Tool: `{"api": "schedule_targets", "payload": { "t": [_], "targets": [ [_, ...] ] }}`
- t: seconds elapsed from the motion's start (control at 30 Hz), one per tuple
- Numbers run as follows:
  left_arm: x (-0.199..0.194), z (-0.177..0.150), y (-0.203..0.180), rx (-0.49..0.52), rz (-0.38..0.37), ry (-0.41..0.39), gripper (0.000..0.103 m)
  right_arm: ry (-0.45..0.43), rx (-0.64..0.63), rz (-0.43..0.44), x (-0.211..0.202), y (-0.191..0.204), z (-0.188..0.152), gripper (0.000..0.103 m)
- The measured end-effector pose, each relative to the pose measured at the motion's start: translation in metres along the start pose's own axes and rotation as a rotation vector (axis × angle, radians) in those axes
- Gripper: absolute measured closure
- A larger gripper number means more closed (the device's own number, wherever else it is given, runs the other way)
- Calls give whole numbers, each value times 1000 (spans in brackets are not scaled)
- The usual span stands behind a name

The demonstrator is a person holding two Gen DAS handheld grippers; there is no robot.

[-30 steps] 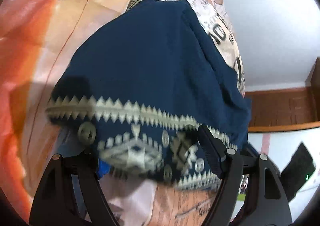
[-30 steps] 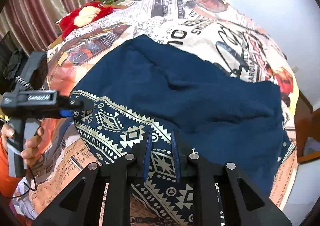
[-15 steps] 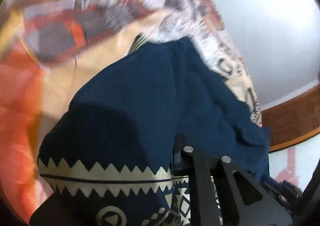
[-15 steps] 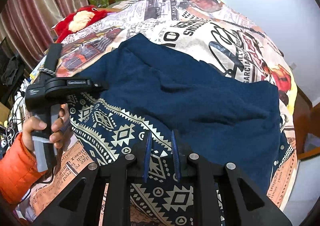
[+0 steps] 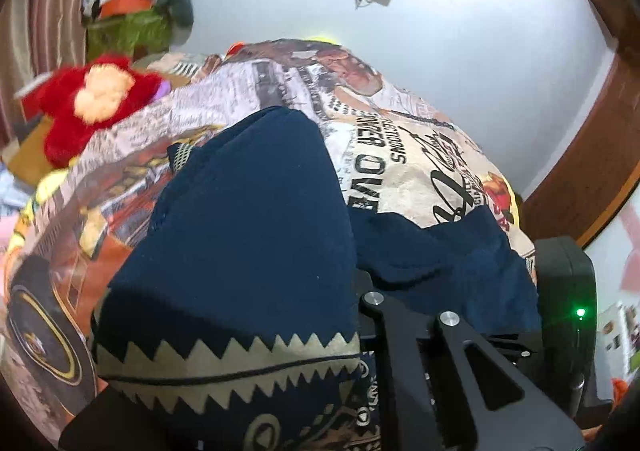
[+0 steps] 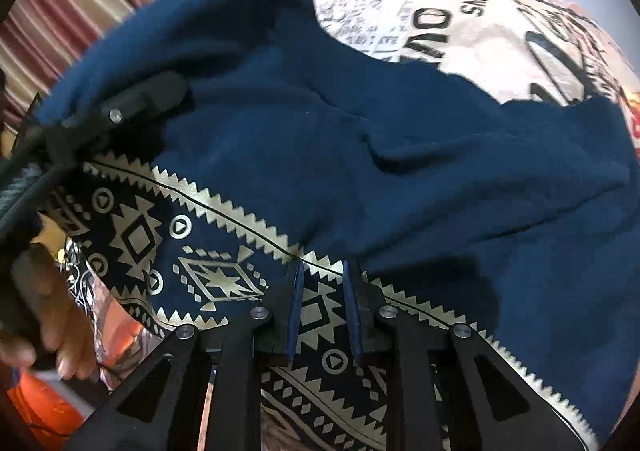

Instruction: Fold large clothes

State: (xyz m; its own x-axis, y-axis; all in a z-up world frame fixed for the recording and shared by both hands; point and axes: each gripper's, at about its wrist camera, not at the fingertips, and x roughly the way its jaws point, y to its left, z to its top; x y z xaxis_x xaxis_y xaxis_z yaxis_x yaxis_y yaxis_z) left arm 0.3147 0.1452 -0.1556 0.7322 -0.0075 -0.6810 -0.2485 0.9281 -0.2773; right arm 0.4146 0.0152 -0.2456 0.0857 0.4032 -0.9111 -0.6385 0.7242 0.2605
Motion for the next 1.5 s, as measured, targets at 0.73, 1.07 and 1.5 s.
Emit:
{"api": "schedule_targets", "payload": {
  "t": [0.73,1.07,1.5],
  "targets": [
    [37,-74,-245,602,-306,301,91,-343,326,-230,-222,-125,-159,87],
    [7,-94,-239,651,-388,392,40,-380,402,-176,-239,-141,-194,87],
    [-54,-43,-168,486,-287,175,26,-412,319,-90,-226,-109,-146,87]
  ]
}}
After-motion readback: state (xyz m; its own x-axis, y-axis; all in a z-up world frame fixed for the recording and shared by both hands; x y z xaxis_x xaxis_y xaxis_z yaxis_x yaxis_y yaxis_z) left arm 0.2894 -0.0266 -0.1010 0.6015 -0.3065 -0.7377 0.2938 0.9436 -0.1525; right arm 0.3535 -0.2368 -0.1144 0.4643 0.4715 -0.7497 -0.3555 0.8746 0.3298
